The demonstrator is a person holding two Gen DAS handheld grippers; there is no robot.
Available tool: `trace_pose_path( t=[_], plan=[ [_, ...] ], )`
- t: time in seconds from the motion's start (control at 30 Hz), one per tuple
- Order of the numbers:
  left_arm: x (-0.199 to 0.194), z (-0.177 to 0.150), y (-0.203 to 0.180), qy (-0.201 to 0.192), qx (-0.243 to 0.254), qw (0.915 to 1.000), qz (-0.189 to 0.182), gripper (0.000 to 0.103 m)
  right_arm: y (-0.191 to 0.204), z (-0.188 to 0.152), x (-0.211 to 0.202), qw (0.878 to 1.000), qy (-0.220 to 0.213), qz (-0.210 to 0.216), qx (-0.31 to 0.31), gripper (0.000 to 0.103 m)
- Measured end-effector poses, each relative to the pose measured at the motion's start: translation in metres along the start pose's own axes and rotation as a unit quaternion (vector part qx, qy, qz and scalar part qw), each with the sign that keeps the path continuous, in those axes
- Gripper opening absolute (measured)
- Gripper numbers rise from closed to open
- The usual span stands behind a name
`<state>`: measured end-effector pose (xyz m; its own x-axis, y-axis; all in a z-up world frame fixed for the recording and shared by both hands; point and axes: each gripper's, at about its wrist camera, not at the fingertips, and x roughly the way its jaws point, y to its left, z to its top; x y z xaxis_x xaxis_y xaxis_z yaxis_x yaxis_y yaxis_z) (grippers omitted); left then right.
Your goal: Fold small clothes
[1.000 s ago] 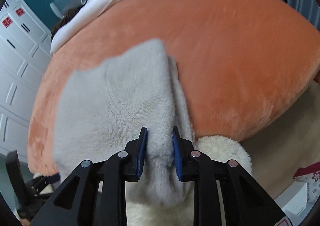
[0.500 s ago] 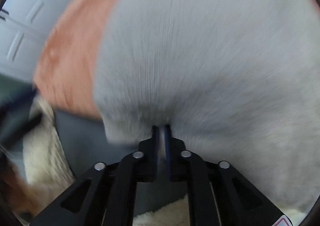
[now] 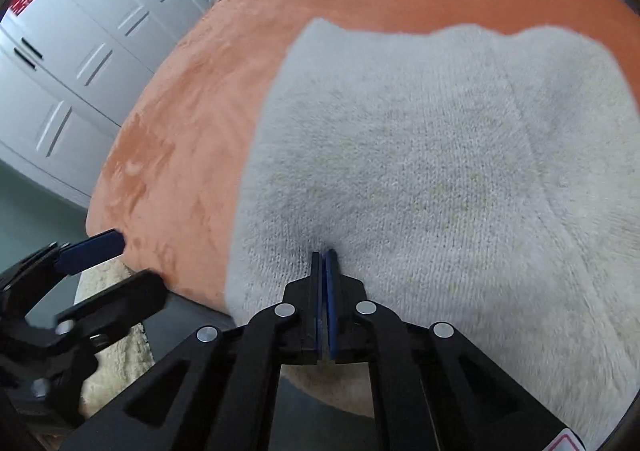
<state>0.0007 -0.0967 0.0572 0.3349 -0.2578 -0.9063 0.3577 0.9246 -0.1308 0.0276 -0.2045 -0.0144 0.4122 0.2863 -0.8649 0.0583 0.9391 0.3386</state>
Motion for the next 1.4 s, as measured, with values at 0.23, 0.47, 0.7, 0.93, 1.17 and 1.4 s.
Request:
trace_pose_path(
  t=[0.23, 0.47, 0.7, 0.93, 1.17, 1.4],
  plan=[
    [0.02, 0.02, -0.021, 0.007, 0.007, 0.9996, -0.026, 0.084, -0.074, -0.003, -0.107, 0.977, -0.135, -0.122, 0.111, 0.062],
    [0.029, 0.032, -0.054, 0.01, 0.036, 0.999, -0.027, 0.084, -0.126, -0.013, -0.081, 0.978, -0.089, -0.083, 0.167, 0.019],
    [0.032, 0.039, -0.051, 0.005, 0.024, 0.9996, -0.015, 0.089, -0.138, -0.022, -0.093, 0.979, -0.088, -0.105, 0.149, 0.015],
    [0.058, 0.041, -0.056, 0.033, 0.021, 0.999, -0.019, 0.089, -0.155, -0.017, -0.1, 0.97, -0.118, -0.066, 0.201, 0.057],
    [0.083, 0.05, -0.058, 0.042, 0.003, 0.9989, -0.022, 0.097, -0.181, 0.001, -0.049, 0.964, -0.064, -0.004, 0.259, 0.064],
    [0.103, 0.054, -0.06, 0.04, -0.006, 0.9989, -0.025, 0.098, -0.186, 0.001, -0.026, 0.958, -0.065, 0.038, 0.278, 0.066]
  ],
)
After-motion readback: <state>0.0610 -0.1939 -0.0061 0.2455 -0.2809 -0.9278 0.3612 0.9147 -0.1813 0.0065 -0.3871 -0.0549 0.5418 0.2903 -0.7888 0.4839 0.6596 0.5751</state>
